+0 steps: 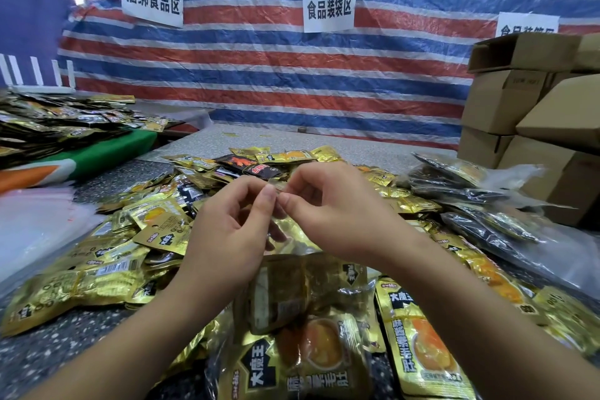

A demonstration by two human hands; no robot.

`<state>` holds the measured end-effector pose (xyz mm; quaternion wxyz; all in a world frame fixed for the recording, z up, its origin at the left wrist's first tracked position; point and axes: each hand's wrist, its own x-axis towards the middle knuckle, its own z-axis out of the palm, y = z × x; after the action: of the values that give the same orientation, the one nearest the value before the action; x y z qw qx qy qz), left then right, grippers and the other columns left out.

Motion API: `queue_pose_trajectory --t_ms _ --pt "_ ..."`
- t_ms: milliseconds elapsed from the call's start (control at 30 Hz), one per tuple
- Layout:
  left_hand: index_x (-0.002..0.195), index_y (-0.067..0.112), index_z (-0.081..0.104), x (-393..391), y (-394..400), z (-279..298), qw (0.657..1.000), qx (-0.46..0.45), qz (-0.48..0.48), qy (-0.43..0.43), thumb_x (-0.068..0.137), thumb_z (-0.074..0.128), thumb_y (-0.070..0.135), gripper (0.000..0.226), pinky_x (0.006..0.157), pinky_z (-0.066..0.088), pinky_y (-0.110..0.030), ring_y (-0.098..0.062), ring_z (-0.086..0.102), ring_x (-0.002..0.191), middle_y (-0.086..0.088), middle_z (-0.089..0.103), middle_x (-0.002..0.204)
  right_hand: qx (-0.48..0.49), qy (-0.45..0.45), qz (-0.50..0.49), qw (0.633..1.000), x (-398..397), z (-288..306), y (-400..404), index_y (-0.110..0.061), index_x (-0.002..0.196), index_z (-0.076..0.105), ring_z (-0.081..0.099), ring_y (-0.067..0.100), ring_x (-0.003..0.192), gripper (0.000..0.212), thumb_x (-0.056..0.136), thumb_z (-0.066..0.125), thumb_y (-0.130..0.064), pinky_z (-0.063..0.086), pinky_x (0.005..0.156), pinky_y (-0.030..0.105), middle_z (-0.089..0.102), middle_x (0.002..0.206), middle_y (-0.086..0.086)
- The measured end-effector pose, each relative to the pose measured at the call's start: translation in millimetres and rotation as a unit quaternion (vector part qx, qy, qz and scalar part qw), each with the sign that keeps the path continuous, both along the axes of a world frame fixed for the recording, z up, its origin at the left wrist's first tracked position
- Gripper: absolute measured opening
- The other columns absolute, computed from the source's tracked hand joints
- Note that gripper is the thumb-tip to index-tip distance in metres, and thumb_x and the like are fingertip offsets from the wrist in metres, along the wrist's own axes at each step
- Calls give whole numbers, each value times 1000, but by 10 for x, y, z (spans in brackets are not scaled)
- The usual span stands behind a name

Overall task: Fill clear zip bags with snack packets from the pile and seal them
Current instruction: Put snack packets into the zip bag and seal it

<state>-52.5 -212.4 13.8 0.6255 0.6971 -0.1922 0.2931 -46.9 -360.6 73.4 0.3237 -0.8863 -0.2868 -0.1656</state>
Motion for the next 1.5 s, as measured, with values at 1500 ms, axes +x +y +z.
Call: queue_pose_trajectory --t_ms 1500 --pt "76 26 65 1 0 1 1000 8 -13 -7 94 50 35 25 48 47 -27 -20 58 55 0 59 63 -7 82 -3 997 -11 77 -59 -23 75 63 55 8 59 21 93 67 -32 43 54 27 62 68 -7"
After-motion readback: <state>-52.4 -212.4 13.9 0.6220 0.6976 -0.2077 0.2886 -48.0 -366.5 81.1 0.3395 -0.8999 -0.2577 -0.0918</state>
